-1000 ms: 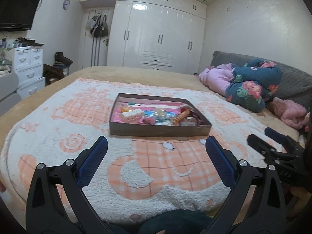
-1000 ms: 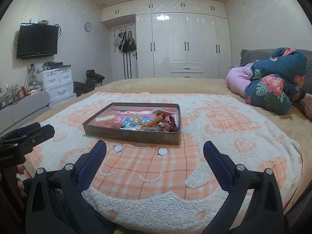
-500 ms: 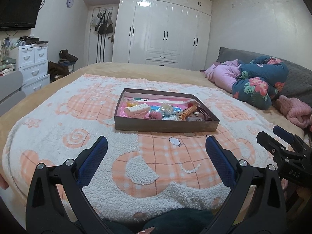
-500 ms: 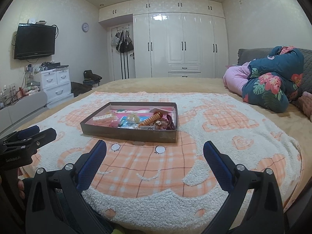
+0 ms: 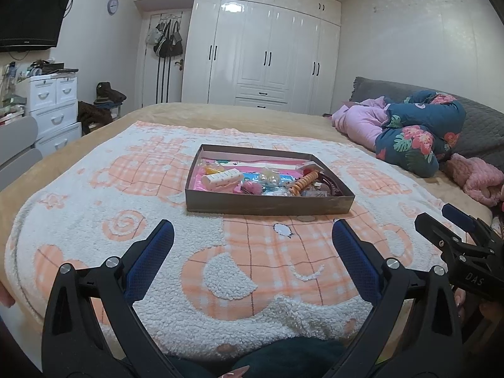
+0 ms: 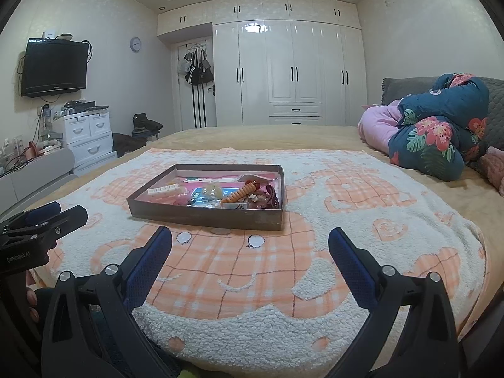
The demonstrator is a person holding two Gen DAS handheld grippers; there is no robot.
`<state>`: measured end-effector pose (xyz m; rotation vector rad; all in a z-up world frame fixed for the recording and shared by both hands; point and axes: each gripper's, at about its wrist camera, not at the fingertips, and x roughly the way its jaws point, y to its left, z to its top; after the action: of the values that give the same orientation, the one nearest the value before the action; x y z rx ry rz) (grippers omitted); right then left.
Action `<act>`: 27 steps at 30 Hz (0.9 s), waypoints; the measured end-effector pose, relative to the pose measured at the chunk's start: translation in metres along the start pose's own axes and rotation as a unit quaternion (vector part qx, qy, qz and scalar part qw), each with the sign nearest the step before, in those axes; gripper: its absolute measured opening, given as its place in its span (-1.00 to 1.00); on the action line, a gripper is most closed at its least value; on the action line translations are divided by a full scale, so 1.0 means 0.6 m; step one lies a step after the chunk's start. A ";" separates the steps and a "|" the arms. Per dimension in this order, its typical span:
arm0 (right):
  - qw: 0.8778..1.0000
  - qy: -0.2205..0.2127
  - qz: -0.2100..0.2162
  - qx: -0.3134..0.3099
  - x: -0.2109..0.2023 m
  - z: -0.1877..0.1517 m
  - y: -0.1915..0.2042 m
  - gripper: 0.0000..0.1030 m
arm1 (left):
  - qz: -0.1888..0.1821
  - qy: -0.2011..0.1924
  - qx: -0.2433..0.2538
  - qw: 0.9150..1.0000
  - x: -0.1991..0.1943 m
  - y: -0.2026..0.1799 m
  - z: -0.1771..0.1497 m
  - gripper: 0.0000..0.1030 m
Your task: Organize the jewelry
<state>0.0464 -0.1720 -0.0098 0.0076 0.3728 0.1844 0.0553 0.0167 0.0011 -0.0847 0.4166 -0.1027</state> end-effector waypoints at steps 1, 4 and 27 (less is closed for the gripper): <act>1.000 0.001 0.000 0.000 0.000 0.000 0.000 0.88 | 0.000 0.000 0.000 1.000 0.000 0.000 0.000 0.78; 1.000 0.002 0.000 -0.001 0.002 0.000 0.001 0.88 | 0.001 -0.001 0.000 1.000 0.000 0.000 0.000 0.78; 1.000 0.006 0.001 -0.003 0.003 -0.005 0.004 0.88 | 0.000 -0.004 0.000 1.000 -0.001 0.002 0.000 0.78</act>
<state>0.0466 -0.1692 -0.0129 0.0012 0.3845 0.1884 0.0546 0.0182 0.0011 -0.0853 0.4095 -0.1017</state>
